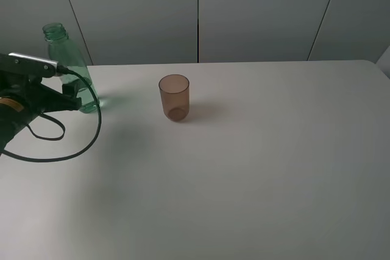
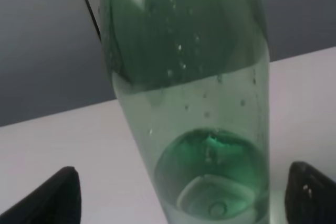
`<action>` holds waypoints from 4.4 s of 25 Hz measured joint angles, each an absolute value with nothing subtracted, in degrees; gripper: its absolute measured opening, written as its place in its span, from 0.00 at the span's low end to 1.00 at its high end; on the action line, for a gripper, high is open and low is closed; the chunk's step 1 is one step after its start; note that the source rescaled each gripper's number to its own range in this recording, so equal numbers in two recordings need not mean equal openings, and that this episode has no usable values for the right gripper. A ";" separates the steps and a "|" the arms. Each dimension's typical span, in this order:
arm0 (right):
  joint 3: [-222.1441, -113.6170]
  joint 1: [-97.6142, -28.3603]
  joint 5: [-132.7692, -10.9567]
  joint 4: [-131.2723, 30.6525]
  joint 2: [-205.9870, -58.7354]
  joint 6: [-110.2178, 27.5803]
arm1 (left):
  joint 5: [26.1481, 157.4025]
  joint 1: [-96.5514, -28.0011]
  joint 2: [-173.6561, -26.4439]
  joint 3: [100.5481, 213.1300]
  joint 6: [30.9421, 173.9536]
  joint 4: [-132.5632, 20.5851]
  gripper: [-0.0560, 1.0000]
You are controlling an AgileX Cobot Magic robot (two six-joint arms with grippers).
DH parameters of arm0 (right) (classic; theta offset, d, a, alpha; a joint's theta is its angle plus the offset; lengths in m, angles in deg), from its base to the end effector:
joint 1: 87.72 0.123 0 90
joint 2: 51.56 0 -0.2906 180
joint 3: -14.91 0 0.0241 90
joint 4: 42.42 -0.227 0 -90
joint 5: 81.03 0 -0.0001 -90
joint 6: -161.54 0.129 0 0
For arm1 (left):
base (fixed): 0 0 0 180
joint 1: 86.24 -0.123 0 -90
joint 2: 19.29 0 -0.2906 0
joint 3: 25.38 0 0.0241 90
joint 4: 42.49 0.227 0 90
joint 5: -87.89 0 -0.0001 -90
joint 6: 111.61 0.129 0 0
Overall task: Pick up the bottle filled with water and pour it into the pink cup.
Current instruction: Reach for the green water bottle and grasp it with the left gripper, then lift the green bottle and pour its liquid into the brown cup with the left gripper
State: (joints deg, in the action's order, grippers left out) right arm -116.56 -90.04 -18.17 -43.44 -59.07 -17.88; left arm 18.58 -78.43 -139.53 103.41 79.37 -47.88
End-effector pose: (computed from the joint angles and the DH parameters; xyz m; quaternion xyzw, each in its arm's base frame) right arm -0.0003 0.0021 0.2454 0.0213 0.8609 0.0012 0.5083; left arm 0.3280 -0.0335 0.1259 0.0868 0.7733 0.0411 0.6268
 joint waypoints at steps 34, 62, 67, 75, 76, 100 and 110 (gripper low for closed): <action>-116.56 -90.04 -18.17 -43.44 -59.07 -17.88 | 18.32 -79.87 -155.58 122.12 78.03 -41.57 1.00; -116.56 -90.04 -18.17 -43.44 -59.07 -17.88 | 20.60 -78.37 -147.46 122.12 73.49 -27.97 0.06; -116.56 -90.04 -18.17 -43.44 -59.07 -17.88 | 22.72 -78.37 -144.54 125.24 73.49 -19.11 0.06; -116.56 -90.04 -18.17 -43.44 -59.07 -17.88 | 37.45 -78.59 -144.21 137.86 73.49 -4.97 0.06; -116.56 -90.04 -18.17 -43.44 -59.07 -17.88 | 38.62 -78.59 -144.21 139.49 73.39 -3.79 0.06; -116.56 -90.04 -18.17 -43.44 -59.07 -17.88 | 39.31 -78.70 -154.48 159.70 74.22 18.77 0.06; -116.56 -90.04 -18.17 -43.44 -59.07 -17.88 | 39.31 -78.70 -158.29 164.20 80.90 26.85 0.06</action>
State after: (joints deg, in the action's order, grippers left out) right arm -116.56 -90.04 -18.17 -43.44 -59.07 -17.88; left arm 39.31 -78.70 -158.29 164.20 80.90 26.85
